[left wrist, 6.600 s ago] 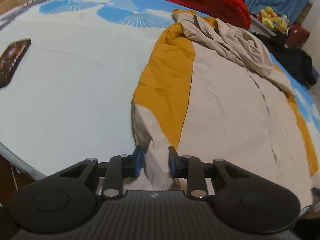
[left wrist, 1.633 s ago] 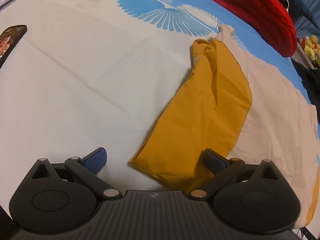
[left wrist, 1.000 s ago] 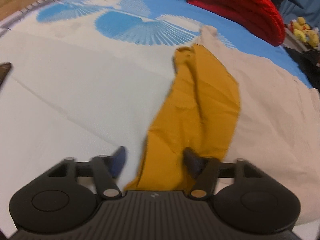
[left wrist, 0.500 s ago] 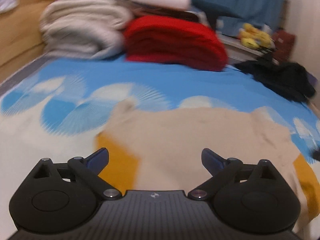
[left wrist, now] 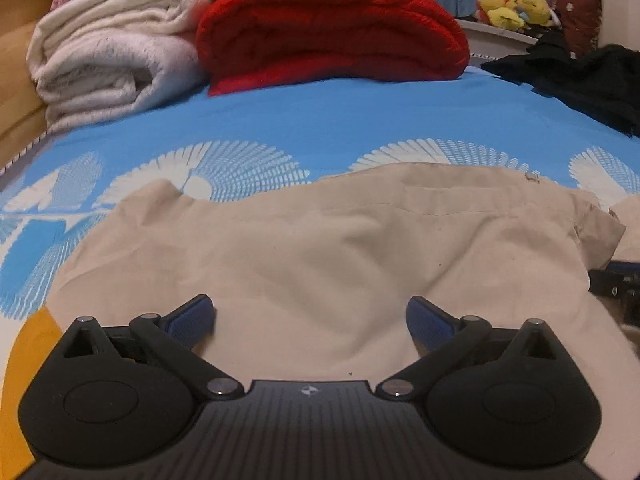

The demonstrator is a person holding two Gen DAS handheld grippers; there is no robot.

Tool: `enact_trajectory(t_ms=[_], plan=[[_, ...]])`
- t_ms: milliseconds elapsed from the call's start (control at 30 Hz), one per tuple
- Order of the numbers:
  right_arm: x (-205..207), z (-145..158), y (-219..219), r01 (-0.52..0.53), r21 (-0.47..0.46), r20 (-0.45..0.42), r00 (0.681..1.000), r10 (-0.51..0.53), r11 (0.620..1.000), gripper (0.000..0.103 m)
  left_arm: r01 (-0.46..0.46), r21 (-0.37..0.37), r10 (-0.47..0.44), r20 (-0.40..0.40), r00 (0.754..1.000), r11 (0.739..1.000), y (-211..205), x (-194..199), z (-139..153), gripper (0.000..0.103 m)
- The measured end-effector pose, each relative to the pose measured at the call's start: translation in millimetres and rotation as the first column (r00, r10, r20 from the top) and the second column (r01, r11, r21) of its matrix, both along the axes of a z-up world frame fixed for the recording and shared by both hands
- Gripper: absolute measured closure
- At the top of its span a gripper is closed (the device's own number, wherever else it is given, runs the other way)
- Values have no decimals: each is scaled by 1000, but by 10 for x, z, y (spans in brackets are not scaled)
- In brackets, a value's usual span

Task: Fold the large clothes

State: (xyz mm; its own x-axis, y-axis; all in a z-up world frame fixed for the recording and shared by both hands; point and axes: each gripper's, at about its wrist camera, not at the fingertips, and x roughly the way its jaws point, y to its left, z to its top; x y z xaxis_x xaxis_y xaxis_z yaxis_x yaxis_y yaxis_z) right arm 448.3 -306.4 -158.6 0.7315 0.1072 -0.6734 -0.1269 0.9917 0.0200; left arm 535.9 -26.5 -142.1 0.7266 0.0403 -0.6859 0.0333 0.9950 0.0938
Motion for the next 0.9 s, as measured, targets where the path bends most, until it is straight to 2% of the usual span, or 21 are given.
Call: enact_trajectory(t_ms=[167,333,467,600,767,900], plan=[[53,20,-100,9,50,14,1000,-9,999,73,-1,-26,1,4,1000,1000,65,53,-33,0],[69,31,-338,83,114,28,996,-87,990,67,-3,-32,3,4,1000,999,33,14,13,0],[53,20,-483,153,94,42,987,-158,984,70,-7,-34,7,3,1000,999,52,11,18,0],[57,-17,-646,191,119,32,980,-196,974,70,-14,-37,14,6,1000,999,85,10,19,0],[49,-33,-757,212,134,32,975,-218,968,71,-14,-59,14,2,1000,998,205,24,31,0],[13,2,-829,218,104,42,974,-223,970,70,-32,-77,33,11,999,996,448,-17,74,0]])
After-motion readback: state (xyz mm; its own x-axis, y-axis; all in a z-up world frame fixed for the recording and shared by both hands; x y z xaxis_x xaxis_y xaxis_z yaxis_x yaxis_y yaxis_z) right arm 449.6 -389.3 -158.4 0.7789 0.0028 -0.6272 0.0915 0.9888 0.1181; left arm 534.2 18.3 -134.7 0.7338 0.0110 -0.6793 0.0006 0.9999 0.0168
